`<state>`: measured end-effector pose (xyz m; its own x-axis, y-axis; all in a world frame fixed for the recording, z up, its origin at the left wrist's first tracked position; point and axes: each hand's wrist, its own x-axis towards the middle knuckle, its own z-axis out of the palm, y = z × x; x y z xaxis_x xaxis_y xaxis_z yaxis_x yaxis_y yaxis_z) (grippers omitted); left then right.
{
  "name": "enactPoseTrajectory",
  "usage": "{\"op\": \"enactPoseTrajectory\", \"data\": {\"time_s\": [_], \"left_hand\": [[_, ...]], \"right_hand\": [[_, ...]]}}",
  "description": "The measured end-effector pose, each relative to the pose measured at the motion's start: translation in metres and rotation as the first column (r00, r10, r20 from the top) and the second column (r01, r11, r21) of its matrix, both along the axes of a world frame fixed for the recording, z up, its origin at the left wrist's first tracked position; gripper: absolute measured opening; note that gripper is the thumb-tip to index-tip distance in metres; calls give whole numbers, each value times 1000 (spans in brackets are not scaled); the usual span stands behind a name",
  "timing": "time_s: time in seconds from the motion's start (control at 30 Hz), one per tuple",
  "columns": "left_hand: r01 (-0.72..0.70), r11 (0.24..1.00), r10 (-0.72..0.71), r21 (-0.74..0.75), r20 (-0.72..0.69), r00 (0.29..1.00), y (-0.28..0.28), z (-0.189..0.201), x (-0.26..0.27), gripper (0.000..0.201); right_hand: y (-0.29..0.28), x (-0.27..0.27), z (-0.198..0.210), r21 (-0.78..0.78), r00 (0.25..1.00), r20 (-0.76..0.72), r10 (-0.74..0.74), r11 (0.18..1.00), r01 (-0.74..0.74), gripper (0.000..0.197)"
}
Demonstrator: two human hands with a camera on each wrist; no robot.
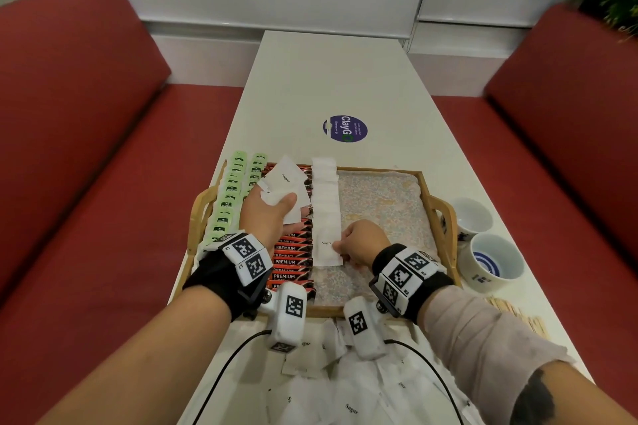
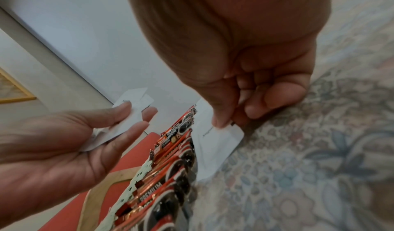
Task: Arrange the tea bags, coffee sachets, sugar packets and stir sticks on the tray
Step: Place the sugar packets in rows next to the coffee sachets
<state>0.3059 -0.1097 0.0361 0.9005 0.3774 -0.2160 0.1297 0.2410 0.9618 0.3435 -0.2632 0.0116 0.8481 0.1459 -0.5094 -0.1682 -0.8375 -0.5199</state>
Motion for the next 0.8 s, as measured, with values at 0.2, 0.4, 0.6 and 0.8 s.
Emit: {"op": "enactPoseTrajectory", "data": {"time_s": [0.2,0.4,0.6,0.8], "left_hand": [[29,998,-29,-62,-1,1000,1,-1,-3,29],[50,995,-51,-89,-14,999,1,-1,-5,29],[53,993,-56,-105,-28,998,2,-3,-6,28],[114,977,-123,-178,-38,992,3,0,-6,27]], "right_hand": [[1,4,-2,-30,1000,12,15,999,-14,18],[3,8,-3,-62,999,43,3,998,0,17],[0,9,-4,-60,999,43,-12,998,15,22],[-3,9,12,-91,992,119,40,995,-30,27]]}}
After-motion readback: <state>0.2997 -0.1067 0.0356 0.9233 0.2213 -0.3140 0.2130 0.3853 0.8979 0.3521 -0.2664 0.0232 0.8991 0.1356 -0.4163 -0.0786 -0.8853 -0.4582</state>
